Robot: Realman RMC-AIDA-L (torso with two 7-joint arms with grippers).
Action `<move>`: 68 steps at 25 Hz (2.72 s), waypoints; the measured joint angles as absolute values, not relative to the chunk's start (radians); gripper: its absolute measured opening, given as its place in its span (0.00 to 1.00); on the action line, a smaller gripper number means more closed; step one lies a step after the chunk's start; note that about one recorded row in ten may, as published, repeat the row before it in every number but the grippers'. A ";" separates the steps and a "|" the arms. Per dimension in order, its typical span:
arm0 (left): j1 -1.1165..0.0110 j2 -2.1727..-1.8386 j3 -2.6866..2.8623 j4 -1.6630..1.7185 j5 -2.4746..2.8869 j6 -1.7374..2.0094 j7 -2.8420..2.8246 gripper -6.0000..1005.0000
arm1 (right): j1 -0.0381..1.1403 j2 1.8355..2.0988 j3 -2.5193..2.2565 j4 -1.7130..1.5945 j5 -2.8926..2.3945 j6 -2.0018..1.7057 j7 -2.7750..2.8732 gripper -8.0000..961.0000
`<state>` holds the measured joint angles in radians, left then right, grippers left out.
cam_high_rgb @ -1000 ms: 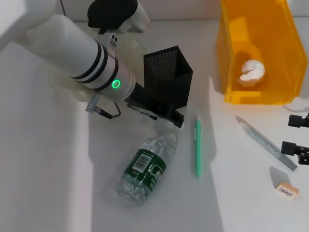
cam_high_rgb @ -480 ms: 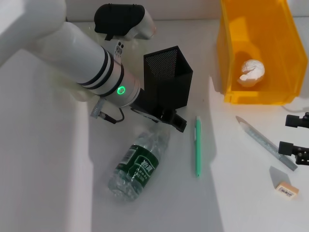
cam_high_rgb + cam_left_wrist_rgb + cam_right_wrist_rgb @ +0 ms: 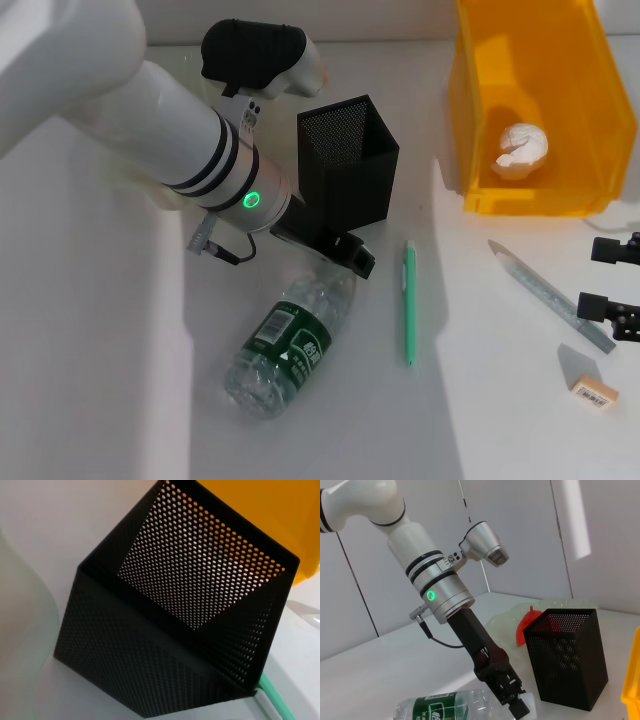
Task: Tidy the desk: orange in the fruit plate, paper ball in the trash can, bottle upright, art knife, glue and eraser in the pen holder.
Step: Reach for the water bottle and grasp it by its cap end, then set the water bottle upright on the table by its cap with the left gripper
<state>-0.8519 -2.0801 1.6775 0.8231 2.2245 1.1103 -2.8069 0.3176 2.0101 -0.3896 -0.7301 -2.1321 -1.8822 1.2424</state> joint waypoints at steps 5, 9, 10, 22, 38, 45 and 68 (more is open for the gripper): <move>-0.851 -2.080 1.678 0.827 2.225 1.110 -2.805 0.46 | 0.319 2.011 -0.390 -0.730 -2.132 -1.882 1.242 0.83; -0.850 -2.080 1.679 0.832 2.226 1.110 -2.803 0.44 | 0.319 2.011 -0.390 -0.730 -2.132 -1.882 1.242 0.83; -0.850 -2.080 1.679 0.833 2.226 1.111 -2.802 0.44 | 0.319 2.011 -0.390 -0.730 -2.132 -1.882 1.242 0.83; -0.823 -2.080 1.682 0.871 2.226 1.118 -2.770 0.44 | 0.321 2.011 -0.390 -0.729 -2.132 -1.882 1.243 0.83; -0.776 -2.077 1.679 0.943 2.226 1.122 -2.754 0.44 | 0.326 2.013 -0.384 -0.727 -2.132 -1.881 1.247 0.83; -0.679 -2.073 1.668 1.078 2.224 1.141 -2.727 0.44 | 0.327 2.013 -0.365 -0.727 -2.132 -1.881 1.247 0.83; -0.260 -2.069 1.312 1.189 1.698 1.320 -2.049 0.44 | 0.326 2.023 -0.333 -0.628 -1.986 -1.893 1.253 0.83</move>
